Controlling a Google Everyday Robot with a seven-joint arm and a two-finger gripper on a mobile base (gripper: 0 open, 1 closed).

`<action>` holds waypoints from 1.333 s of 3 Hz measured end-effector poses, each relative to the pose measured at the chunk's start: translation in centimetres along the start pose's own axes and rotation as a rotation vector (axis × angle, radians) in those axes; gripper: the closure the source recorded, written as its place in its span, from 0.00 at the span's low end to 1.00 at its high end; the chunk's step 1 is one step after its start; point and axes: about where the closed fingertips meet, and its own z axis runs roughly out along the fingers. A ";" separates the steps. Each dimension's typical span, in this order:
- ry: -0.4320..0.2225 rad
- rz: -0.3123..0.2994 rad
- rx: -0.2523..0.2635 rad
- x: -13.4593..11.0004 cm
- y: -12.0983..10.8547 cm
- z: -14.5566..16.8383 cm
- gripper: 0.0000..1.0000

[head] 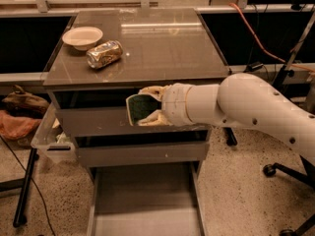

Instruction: Pick sponge from bottom drawer and place on counter

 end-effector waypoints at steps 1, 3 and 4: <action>0.000 0.000 0.000 0.0 0.0 0.0 1.00; 0.066 -0.168 0.090 -2.1 -7.5 -2.0 1.00; 0.117 -0.243 0.112 -2.4 -14.3 -2.7 1.00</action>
Offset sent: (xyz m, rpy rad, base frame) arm 0.0199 -0.0103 0.0434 -0.0492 -0.1340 -0.0395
